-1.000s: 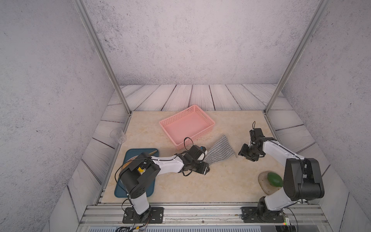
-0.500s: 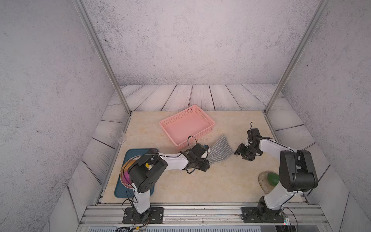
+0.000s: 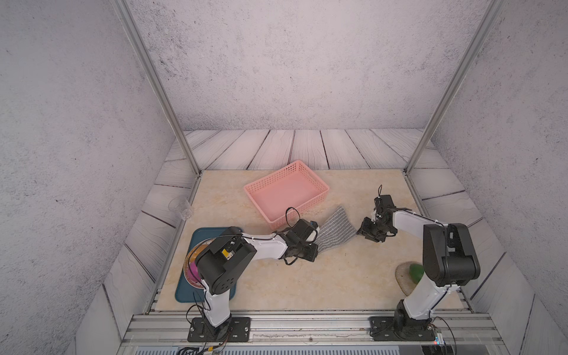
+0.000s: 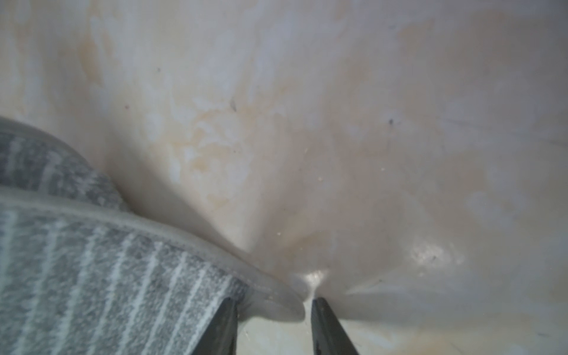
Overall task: Fold the square dishcloth
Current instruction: Flatten out the cleaning item at the center of the board.
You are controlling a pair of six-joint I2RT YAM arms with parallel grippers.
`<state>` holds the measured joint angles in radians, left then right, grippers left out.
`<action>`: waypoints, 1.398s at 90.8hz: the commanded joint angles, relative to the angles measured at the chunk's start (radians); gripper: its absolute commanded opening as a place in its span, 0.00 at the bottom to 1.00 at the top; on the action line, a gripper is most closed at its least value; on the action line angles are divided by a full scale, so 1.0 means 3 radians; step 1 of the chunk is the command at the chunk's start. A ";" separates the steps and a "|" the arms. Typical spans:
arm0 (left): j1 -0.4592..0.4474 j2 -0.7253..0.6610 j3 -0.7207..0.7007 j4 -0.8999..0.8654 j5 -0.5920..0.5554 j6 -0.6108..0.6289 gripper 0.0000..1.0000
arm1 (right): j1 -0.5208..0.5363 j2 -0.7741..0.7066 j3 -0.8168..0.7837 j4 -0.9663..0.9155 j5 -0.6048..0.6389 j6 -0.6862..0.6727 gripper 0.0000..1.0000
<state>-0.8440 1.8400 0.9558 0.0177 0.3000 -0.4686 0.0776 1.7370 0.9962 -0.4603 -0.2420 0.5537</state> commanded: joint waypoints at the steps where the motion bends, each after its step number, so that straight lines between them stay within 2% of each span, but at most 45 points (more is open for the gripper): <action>1: 0.0045 -0.0157 -0.0085 -0.0055 0.0005 0.0004 0.00 | 0.0020 0.0087 0.0022 -0.0081 0.0085 0.0022 0.23; 7: 0.0052 -0.0212 -0.0095 -0.0088 0.0027 0.0015 0.00 | 0.0018 0.0057 0.0020 -0.0054 0.0049 0.0012 0.11; 16: 0.0057 -0.0319 -0.0074 -0.0167 0.0082 0.0041 0.00 | 0.0021 -0.0077 -0.0033 0.0009 -0.0048 -0.0008 0.00; 36: 0.0057 -0.0711 0.0053 -0.0428 0.0327 0.0096 0.00 | 0.0038 -0.0850 -0.0056 -0.0294 0.0108 -0.0103 0.00; 48: 0.0066 -0.0850 0.0291 -0.0693 0.0566 0.0124 0.00 | 0.0037 -0.1342 0.0154 -0.0713 0.0269 -0.0114 0.00; 59: 0.0125 -0.0908 0.0504 -0.0907 0.0811 0.0152 0.00 | 0.0039 -0.1592 0.0399 -0.1025 0.0407 -0.0112 0.00; 78: 0.0406 -0.0841 0.0825 -0.1105 0.1257 0.0247 0.00 | 0.0038 -0.1474 0.0854 -0.1270 0.0518 -0.0122 0.00; 97: 0.0841 -0.0395 0.1356 -0.1074 0.1716 0.0247 0.00 | 0.0036 -0.1008 0.1556 -0.1302 0.0543 -0.0166 0.00; 108: 0.0953 -0.0133 0.1756 -0.1190 0.1880 0.0262 0.00 | 0.0038 -0.0757 0.1998 -0.1500 0.0533 -0.0203 0.00; 116: 0.0952 -0.0069 0.1836 -0.1242 0.1884 0.0314 0.00 | 0.0038 -0.0776 0.1931 -0.1464 0.0497 -0.0204 0.00; 127: 0.0952 -0.0023 0.1617 -0.1246 0.1854 0.0373 0.00 | 0.0038 -0.0980 0.1380 -0.1276 0.0478 -0.0160 0.00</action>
<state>-0.5529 1.8206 1.4757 -0.3218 0.8223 -0.3935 0.0879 1.4883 1.5276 -0.8349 -0.1093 0.5072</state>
